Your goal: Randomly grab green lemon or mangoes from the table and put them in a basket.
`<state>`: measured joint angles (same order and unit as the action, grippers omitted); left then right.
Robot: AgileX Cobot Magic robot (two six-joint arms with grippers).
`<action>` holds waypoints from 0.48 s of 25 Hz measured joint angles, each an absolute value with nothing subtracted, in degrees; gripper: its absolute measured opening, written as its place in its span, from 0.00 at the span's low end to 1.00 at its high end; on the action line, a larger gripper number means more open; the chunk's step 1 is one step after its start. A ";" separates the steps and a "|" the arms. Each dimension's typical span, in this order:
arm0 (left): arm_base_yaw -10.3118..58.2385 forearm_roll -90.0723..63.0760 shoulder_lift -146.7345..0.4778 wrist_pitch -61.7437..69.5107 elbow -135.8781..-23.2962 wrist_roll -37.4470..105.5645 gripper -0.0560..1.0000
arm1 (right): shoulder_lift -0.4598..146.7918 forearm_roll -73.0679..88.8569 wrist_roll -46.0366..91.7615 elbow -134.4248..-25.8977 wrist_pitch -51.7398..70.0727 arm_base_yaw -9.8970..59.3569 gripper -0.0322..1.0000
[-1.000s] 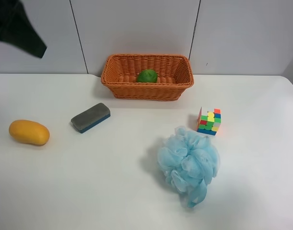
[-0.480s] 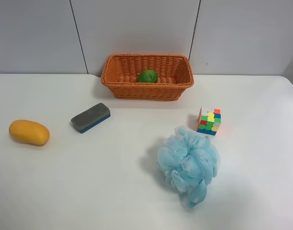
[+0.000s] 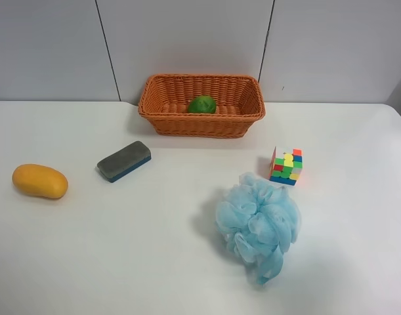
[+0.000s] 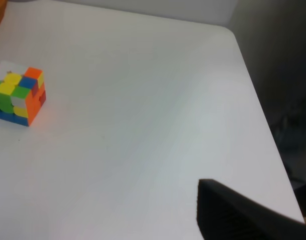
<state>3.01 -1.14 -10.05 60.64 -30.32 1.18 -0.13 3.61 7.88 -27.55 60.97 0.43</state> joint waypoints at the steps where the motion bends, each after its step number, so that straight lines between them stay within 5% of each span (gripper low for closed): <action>1: 2.18 -1.14 -8.93 61.11 -30.29 1.18 0.99 | -0.13 3.61 7.88 -27.55 60.97 0.43 0.99; 12: 0.11 -1.14 0.31 61.83 -30.29 1.18 0.99 | -0.13 3.61 7.88 -27.55 60.97 0.43 0.99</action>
